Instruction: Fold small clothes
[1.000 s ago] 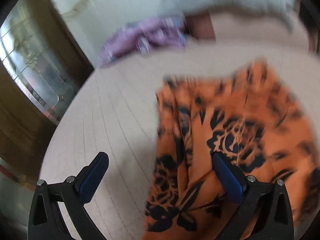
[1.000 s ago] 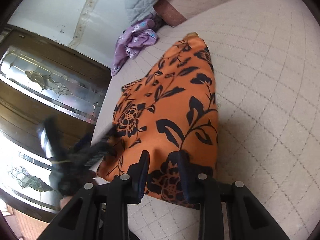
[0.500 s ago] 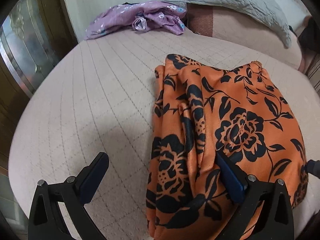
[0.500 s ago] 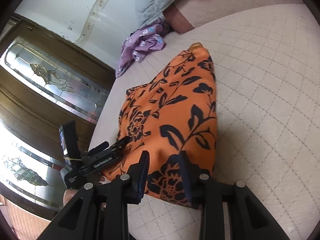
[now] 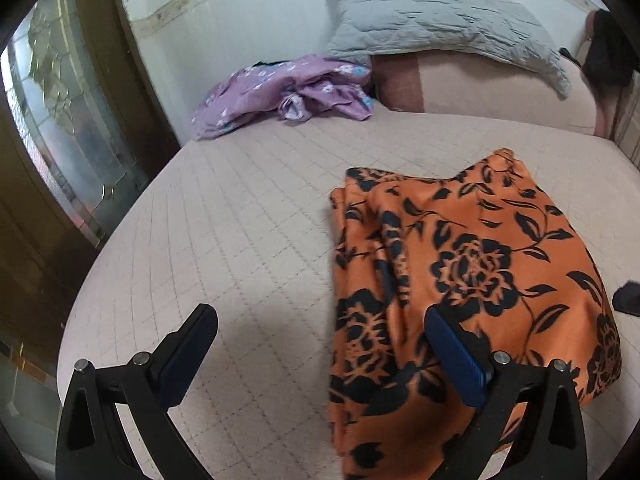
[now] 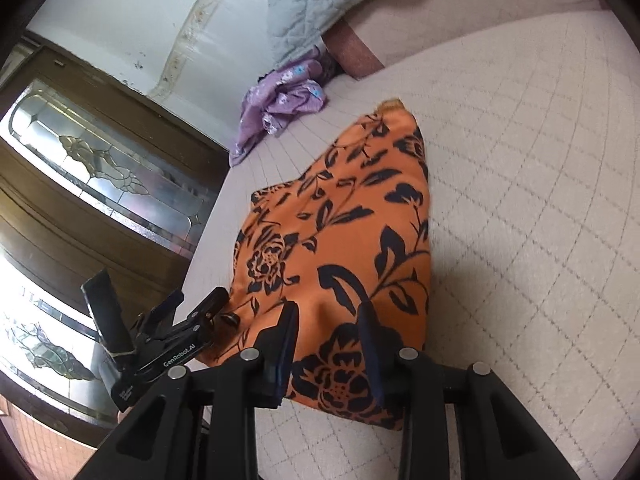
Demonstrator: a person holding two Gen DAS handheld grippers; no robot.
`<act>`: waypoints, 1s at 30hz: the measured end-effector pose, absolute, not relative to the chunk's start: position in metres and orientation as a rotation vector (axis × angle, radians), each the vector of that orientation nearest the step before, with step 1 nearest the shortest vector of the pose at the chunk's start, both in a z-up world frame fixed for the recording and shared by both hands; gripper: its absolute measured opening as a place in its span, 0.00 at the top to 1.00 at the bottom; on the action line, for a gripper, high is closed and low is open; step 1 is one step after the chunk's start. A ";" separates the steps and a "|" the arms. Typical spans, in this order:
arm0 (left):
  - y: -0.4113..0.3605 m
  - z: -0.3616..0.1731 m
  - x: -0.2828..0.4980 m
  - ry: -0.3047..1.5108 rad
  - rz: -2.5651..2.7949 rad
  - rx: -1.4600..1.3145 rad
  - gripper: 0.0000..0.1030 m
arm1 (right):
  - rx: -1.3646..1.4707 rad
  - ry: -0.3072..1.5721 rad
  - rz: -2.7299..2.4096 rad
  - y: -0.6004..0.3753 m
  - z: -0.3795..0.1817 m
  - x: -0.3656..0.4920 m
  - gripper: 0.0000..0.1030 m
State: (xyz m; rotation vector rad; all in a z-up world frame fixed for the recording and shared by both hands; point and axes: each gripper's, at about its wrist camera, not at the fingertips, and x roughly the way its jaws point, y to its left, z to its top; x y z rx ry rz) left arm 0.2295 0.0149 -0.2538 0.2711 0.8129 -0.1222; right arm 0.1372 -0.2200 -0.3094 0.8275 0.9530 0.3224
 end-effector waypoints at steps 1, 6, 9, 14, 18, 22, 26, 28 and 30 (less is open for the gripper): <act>0.020 -0.254 0.229 0.822 -0.119 0.260 0.00 | 0.814 0.977 0.321 -0.217 -0.313 0.139 0.67; 0.025 -0.263 0.235 0.853 -0.080 0.280 0.00 | 0.754 1.025 0.311 -0.207 -0.321 0.144 0.68; 0.024 -0.267 0.235 0.854 -0.073 0.297 0.00 | 0.768 1.023 0.316 -0.208 -0.324 0.144 0.68; 0.024 -0.268 0.235 0.853 -0.066 0.301 0.00 | 0.794 1.025 0.322 -0.210 -0.325 0.144 0.68; 0.024 -0.270 0.235 0.851 -0.063 0.310 0.00 | 0.788 1.025 0.322 -0.210 -0.324 0.144 0.68; 0.025 -0.271 0.237 0.862 -0.065 0.299 0.00 | 0.789 1.025 0.322 -0.210 -0.324 0.144 0.68; 0.027 -0.273 0.238 0.864 -0.068 0.296 0.00 | 0.790 1.024 0.324 -0.210 -0.324 0.144 0.68; 0.027 -0.273 0.239 0.863 -0.070 0.298 0.00 | 0.794 1.023 0.324 -0.210 -0.324 0.144 0.68; 0.028 -0.273 0.239 0.864 -0.069 0.296 0.00 | 0.797 1.023 0.324 -0.210 -0.324 0.144 0.68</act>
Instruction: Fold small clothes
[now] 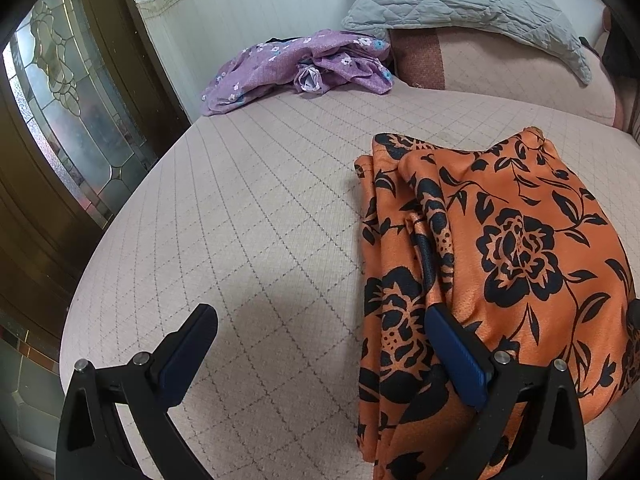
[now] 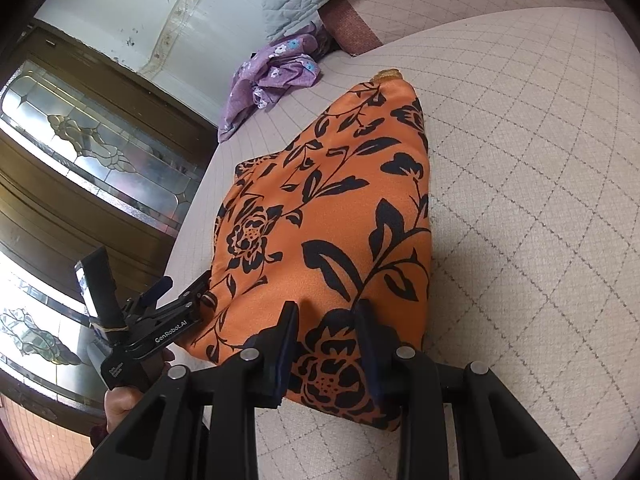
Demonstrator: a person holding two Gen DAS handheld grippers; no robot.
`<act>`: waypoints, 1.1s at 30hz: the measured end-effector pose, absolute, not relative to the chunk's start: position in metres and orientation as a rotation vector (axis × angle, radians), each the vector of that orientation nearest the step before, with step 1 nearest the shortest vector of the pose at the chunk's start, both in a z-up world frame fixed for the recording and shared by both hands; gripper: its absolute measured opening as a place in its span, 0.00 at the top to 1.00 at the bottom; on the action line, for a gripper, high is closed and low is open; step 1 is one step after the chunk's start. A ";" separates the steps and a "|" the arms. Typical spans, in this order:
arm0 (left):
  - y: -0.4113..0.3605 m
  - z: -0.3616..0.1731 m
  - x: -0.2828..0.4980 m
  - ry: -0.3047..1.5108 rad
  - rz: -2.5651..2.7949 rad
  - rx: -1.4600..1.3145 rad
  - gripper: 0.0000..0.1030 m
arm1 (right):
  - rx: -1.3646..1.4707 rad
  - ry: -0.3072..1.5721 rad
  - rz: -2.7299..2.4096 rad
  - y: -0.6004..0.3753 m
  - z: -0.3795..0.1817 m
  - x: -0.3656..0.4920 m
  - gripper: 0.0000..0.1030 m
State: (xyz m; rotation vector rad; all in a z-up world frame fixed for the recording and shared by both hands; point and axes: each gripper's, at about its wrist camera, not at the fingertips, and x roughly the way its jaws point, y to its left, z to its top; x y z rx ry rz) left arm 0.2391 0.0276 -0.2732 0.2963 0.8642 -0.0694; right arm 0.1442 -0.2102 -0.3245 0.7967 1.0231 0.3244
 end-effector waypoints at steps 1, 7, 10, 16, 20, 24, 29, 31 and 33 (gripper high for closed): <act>0.028 -0.273 0.239 0.864 -0.070 0.296 0.00 | 0.797 1.023 0.325 -0.210 -0.324 0.144 0.68; 0.028 -0.274 0.240 0.865 -0.070 0.298 0.00 | 0.803 1.023 0.327 -0.211 -0.325 0.144 0.68; 0.029 -0.274 0.241 0.866 -0.071 0.299 0.00 | 0.803 1.022 0.326 -0.211 -0.325 0.144 0.68; 0.028 -0.274 0.240 0.864 -0.069 0.302 0.00 | 0.806 1.022 0.325 -0.211 -0.325 0.144 0.68; 0.029 -0.274 0.241 0.866 -0.070 0.300 0.00 | 0.807 1.023 0.327 -0.211 -0.325 0.145 0.68; 0.029 -0.275 0.242 0.867 -0.070 0.301 0.00 | 0.808 1.023 0.328 -0.211 -0.326 0.145 0.68; 0.028 -0.274 0.242 0.866 -0.070 0.302 0.00 | 0.807 1.023 0.328 -0.211 -0.326 0.145 0.68; 0.028 -0.275 0.242 0.866 -0.070 0.302 0.00 | 0.808 1.023 0.327 -0.211 -0.326 0.145 0.68; 0.028 -0.275 0.243 0.866 -0.070 0.301 0.00 | 0.808 1.023 0.329 -0.211 -0.326 0.145 0.68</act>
